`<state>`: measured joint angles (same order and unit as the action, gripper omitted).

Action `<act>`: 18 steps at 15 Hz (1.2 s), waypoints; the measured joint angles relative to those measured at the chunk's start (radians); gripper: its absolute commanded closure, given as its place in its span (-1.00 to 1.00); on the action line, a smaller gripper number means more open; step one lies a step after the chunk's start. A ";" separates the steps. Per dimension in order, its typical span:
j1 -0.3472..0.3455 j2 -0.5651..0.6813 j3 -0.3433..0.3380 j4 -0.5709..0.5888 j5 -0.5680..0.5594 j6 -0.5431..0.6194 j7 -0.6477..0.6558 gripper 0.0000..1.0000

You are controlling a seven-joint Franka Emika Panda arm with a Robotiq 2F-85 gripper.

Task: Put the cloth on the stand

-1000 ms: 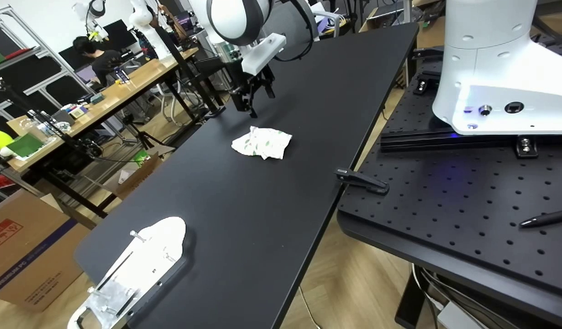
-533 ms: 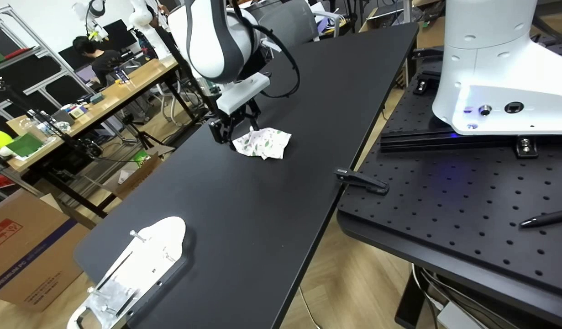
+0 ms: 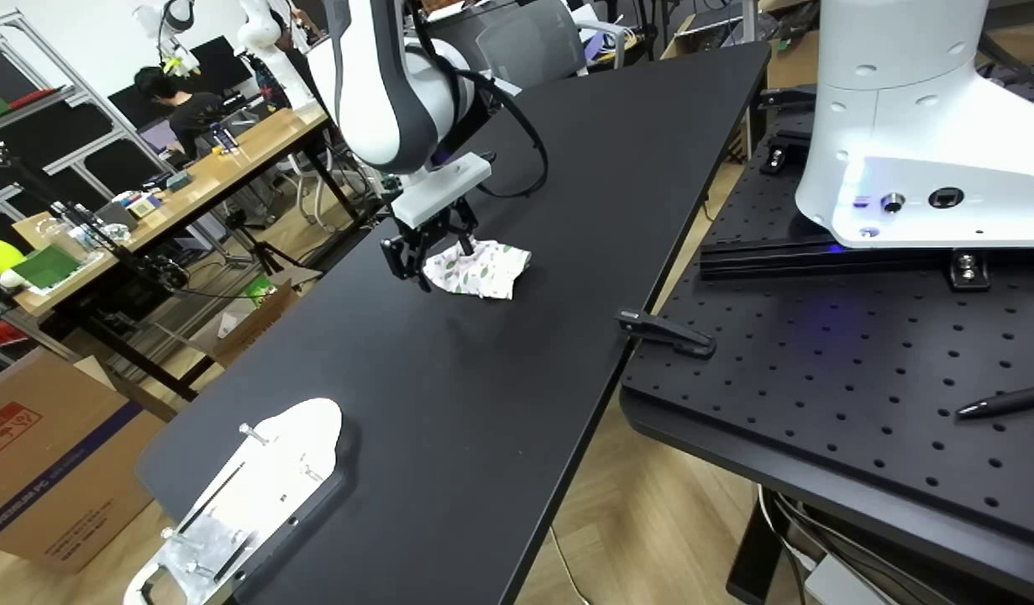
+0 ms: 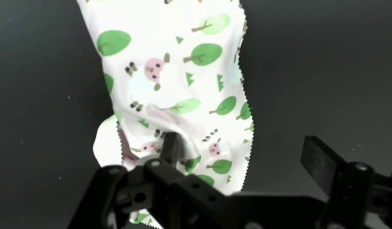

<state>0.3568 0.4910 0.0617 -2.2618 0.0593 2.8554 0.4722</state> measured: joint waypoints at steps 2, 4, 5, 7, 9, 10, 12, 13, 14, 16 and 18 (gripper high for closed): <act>0.001 -0.004 -0.010 -0.002 0.004 0.001 0.001 -0.19; 0.001 -0.011 -0.022 -0.007 0.005 0.001 0.002 0.11; 0.001 -0.017 -0.027 -0.011 0.006 0.002 0.003 0.23; 0.001 -0.035 -0.038 -0.024 0.006 0.002 0.003 0.50; 0.001 -0.055 -0.047 -0.040 0.007 0.002 0.004 0.79; 0.001 -0.065 -0.051 -0.048 0.007 0.002 0.005 0.91; 0.000 -0.084 -0.059 -0.063 0.007 0.002 0.005 1.00; -0.001 -0.092 -0.062 -0.070 0.007 0.002 0.005 1.00; -0.002 -0.100 -0.063 -0.075 0.007 0.000 0.005 1.00; -0.006 -0.112 -0.063 -0.087 0.009 -0.002 0.005 0.48; -0.020 -0.116 -0.047 -0.094 0.028 -0.004 -0.006 0.33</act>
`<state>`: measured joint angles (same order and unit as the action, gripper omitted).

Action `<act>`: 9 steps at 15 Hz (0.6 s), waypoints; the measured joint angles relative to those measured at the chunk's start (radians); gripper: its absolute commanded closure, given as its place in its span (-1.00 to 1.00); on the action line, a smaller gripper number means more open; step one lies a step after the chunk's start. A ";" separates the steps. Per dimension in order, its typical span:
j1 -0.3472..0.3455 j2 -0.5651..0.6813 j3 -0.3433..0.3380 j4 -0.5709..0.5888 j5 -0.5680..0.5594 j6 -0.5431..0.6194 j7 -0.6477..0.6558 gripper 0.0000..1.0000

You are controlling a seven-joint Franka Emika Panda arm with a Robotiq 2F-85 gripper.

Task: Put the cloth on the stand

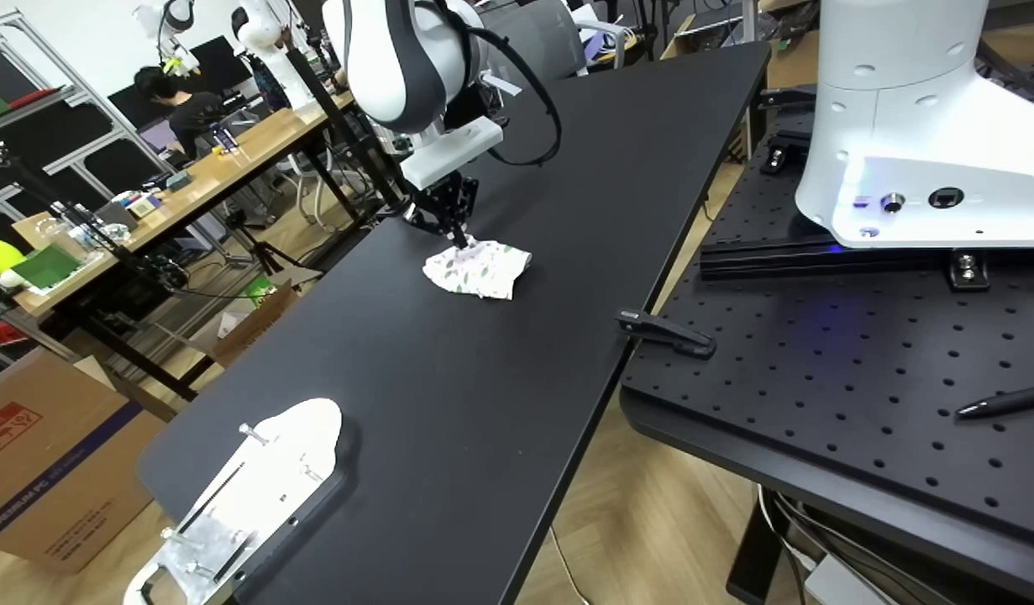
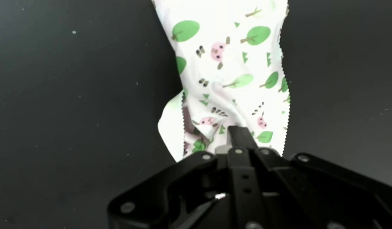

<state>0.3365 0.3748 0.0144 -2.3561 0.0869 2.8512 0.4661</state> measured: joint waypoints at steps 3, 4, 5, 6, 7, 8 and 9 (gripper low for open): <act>-0.029 0.000 0.039 -0.005 0.023 -0.004 -0.029 -0.07; -0.035 -0.001 0.046 -0.006 0.027 -0.004 -0.036 -0.19; -0.037 -0.001 0.049 -0.008 0.029 -0.004 -0.039 -0.35; -0.038 -0.003 0.050 -0.012 0.029 -0.004 -0.039 -0.47; -0.039 -0.006 0.050 -0.017 0.029 -0.004 -0.039 -0.59; -0.041 -0.011 0.050 -0.023 0.029 -0.004 -0.039 -0.75; -0.044 -0.016 0.049 -0.031 0.029 -0.004 -0.039 -0.87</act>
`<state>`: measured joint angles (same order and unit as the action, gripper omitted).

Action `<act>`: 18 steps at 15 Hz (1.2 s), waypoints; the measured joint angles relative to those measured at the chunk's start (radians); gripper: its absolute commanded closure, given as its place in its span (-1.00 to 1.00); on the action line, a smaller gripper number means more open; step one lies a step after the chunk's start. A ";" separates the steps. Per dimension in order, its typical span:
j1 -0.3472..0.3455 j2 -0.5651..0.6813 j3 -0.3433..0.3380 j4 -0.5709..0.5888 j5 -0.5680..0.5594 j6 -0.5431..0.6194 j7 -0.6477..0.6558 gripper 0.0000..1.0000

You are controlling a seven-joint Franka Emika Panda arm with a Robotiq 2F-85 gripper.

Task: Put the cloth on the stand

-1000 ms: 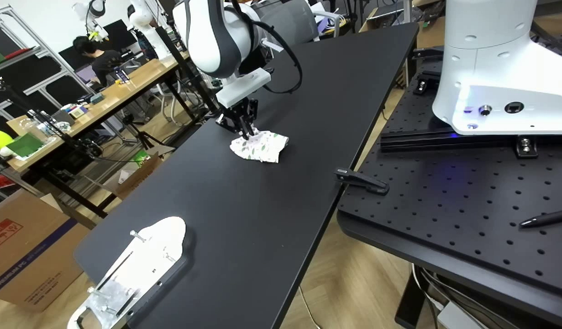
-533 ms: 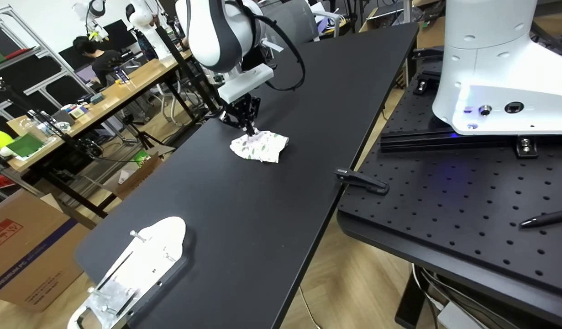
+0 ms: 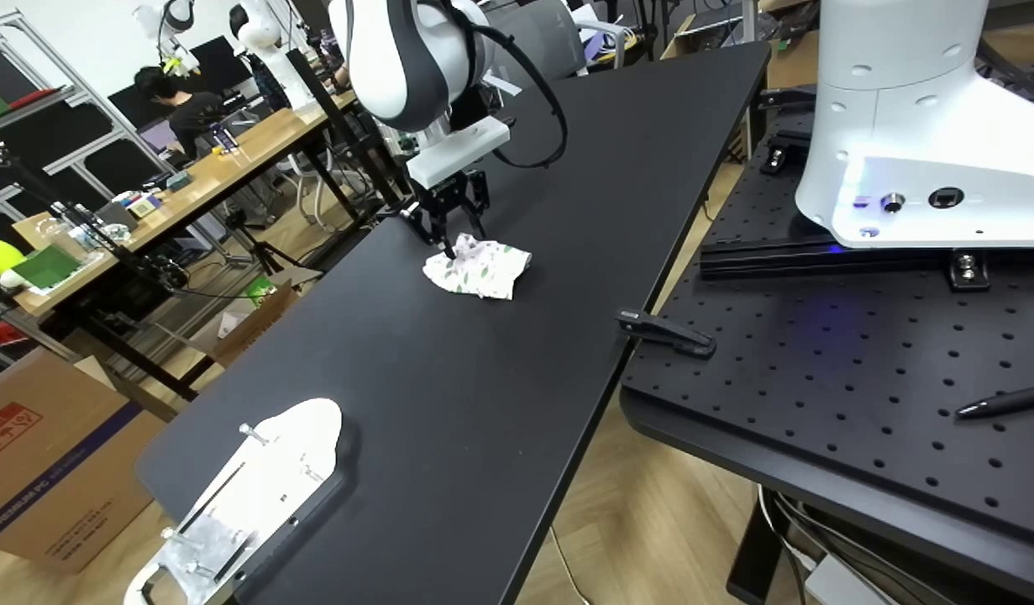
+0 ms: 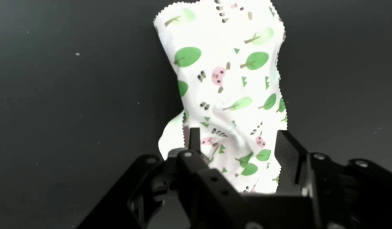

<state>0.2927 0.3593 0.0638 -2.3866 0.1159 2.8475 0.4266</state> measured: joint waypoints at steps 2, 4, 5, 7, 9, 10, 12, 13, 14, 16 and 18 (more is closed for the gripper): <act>-0.010 -0.008 -0.001 -0.016 0.000 0.000 -0.001 -1.00; -0.022 -0.009 -0.001 -0.030 0.000 -0.002 -0.010 -1.00; -0.029 -0.009 -0.001 -0.036 0.000 -0.004 -0.017 -1.00; -0.040 -0.007 -0.001 -0.043 0.000 -0.014 -0.034 -1.00; -0.049 0.000 -0.001 -0.045 0.000 -0.021 -0.044 -0.50; -0.053 0.004 -0.001 -0.045 0.000 -0.025 -0.049 -0.48; -0.058 0.011 -0.001 -0.045 0.000 -0.035 -0.056 -0.19; -0.058 0.015 -0.001 -0.045 0.000 -0.037 -0.057 -0.06; -0.058 0.020 -0.001 -0.045 0.000 -0.037 -0.059 0.07; -0.058 0.030 0.000 -0.044 0.000 -0.037 -0.068 0.35; -0.059 0.038 0.004 -0.043 0.000 -0.037 -0.078 0.64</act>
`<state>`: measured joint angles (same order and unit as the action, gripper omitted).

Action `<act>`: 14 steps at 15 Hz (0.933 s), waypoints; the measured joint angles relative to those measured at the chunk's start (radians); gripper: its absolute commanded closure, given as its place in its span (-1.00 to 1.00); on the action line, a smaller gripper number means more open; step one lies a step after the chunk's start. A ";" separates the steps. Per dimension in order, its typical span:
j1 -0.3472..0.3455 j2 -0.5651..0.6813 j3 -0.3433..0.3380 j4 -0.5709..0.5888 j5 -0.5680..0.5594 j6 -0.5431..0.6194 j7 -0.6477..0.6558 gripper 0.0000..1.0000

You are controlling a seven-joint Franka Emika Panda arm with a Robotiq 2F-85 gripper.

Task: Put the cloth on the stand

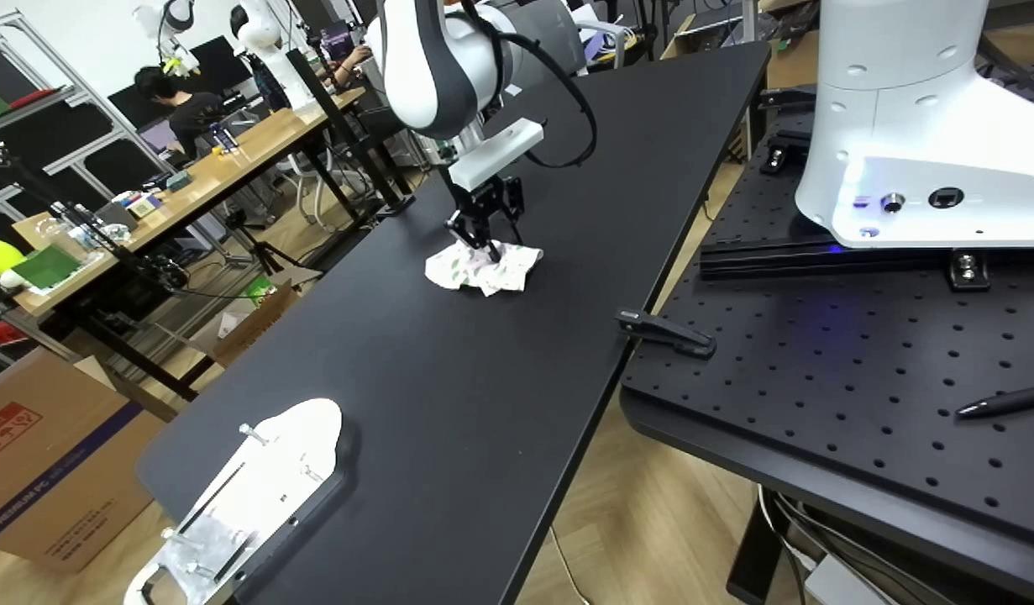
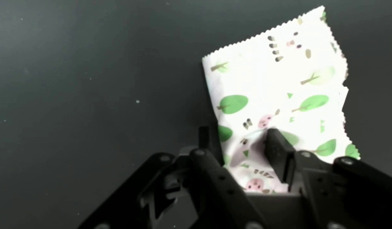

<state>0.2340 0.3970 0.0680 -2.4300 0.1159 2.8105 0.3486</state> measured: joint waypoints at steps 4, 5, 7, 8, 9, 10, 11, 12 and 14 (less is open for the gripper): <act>0.000 0.005 0.008 0.005 0.000 0.002 -0.020 1.00; 0.000 0.005 0.009 0.006 0.000 0.005 -0.024 1.00; 0.000 0.001 0.013 0.008 0.000 0.012 -0.034 0.98; 0.001 -0.005 0.013 0.008 -0.001 0.018 -0.036 0.98; 0.002 -0.014 0.013 0.008 -0.003 0.022 -0.038 0.99; 0.003 -0.025 0.012 0.009 -0.008 0.024 -0.038 0.99; 0.005 -0.040 0.010 0.009 -0.017 0.025 -0.038 0.99; 0.009 -0.056 0.005 0.009 -0.028 0.025 -0.038 0.99; 0.015 -0.096 -0.007 0.009 -0.057 0.024 -0.037 0.99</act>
<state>0.2494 0.3008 0.0608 -2.4212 0.0589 2.8348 0.3115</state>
